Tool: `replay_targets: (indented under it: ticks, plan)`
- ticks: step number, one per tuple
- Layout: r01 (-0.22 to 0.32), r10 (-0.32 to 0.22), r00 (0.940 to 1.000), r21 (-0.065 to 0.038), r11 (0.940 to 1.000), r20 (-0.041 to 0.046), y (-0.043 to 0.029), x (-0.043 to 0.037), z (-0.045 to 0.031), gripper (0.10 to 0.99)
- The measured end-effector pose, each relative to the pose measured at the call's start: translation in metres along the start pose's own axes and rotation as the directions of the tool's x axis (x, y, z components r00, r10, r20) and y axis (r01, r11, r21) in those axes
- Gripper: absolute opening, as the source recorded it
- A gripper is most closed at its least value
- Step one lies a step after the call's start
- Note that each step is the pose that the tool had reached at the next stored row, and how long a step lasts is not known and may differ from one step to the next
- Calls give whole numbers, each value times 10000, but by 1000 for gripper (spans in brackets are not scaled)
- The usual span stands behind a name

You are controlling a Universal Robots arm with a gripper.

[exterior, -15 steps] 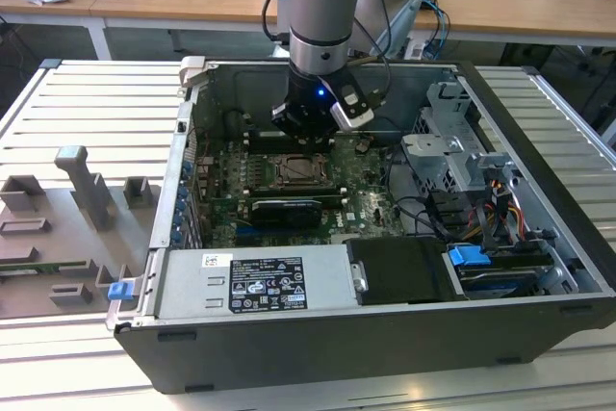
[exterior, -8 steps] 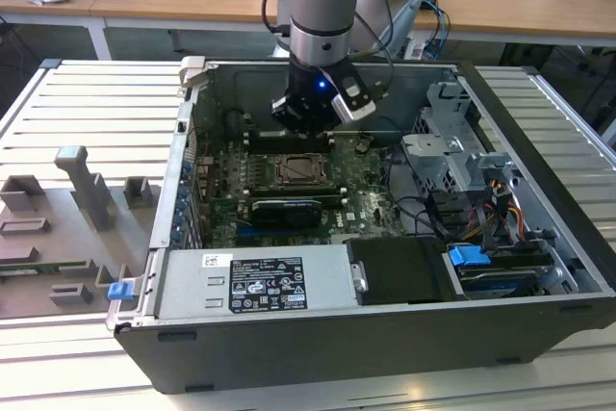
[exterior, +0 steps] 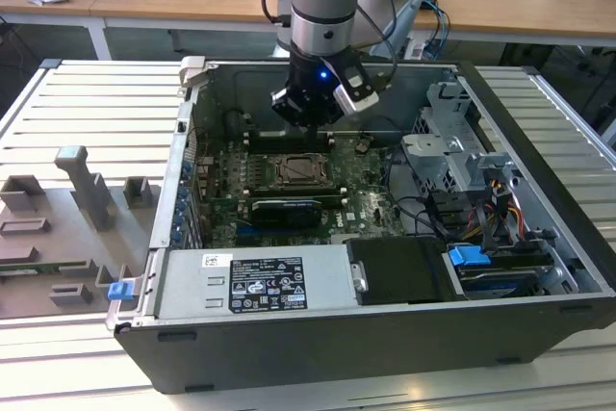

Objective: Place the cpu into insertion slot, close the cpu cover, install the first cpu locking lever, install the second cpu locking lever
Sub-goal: 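Install the second cpu locking lever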

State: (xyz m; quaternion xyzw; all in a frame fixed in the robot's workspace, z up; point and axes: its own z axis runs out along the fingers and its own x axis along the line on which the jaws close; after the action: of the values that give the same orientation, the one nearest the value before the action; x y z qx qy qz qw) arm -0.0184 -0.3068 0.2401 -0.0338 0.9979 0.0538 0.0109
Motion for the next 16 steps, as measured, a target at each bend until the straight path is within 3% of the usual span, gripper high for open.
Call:
replay_targets:
  ticks: [4,8,11,16]
  plan:
    - [-3,3,10000,4,10000,-1,-40,3,-9,106]
    - [-2,2,10000,2,10000,0,-29,0,-126,106]
    - [1,-1,10000,1,10000,0,-35,-1,-150,106]
    - [-2,2,10000,2,10000,0,-131,7,-161,106]
